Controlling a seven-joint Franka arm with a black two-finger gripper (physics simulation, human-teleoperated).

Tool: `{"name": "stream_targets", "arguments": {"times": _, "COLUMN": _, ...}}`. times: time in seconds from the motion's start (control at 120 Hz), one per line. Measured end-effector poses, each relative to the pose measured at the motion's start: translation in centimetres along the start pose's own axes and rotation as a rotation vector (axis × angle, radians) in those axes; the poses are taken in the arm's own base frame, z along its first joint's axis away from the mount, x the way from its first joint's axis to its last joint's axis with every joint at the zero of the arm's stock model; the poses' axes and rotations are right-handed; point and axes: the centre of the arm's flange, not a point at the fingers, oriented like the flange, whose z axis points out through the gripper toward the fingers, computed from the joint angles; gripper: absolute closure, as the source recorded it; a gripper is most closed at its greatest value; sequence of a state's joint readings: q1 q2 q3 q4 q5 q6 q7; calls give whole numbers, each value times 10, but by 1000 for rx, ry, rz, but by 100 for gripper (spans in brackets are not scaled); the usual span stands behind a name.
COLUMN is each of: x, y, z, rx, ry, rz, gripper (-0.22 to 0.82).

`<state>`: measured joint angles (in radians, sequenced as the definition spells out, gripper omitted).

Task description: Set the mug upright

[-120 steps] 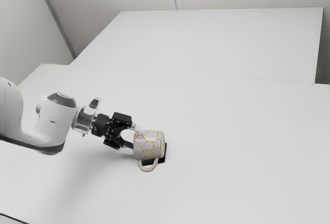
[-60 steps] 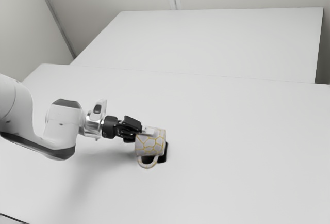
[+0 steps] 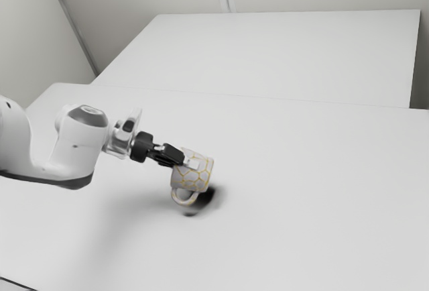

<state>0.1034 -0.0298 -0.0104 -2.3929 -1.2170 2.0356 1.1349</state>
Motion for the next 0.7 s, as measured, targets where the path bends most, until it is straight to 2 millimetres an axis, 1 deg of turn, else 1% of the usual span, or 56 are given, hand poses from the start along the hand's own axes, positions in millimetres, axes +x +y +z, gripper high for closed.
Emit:
{"name": "stream_targets", "arguments": {"times": 0.167, "x": 38, "y": 27, "z": -16, "rx": 300, "ry": -266, "rz": 195, "gripper": 77}}
{"name": "stream_targets", "arguments": {"times": 0.258, "x": 52, "y": 34, "z": -27, "rx": 460, "ry": -366, "rz": 243, "gripper": 78}}
{"name": "stream_targets", "arguments": {"times": 0.392, "x": 63, "y": 31, "z": -46, "rx": 654, "ry": -443, "rz": 242, "gripper": 78}}
{"name": "stream_targets", "arguments": {"times": 0.492, "x": 66, "y": 26, "z": -52, "rx": 753, "ry": -461, "rz": 211, "gripper": 78}}
{"name": "stream_targets", "arguments": {"times": 0.6, "x": 64, "y": 14, "z": -47, "rx": 819, "ry": -459, "rz": 156, "gripper": 78}}
{"name": "stream_targets", "arguments": {"times": 0.7, "x": 58, "y": -4, "z": -34, "rx": 859, "ry": -470, "rz": 104, "gripper": 78}}
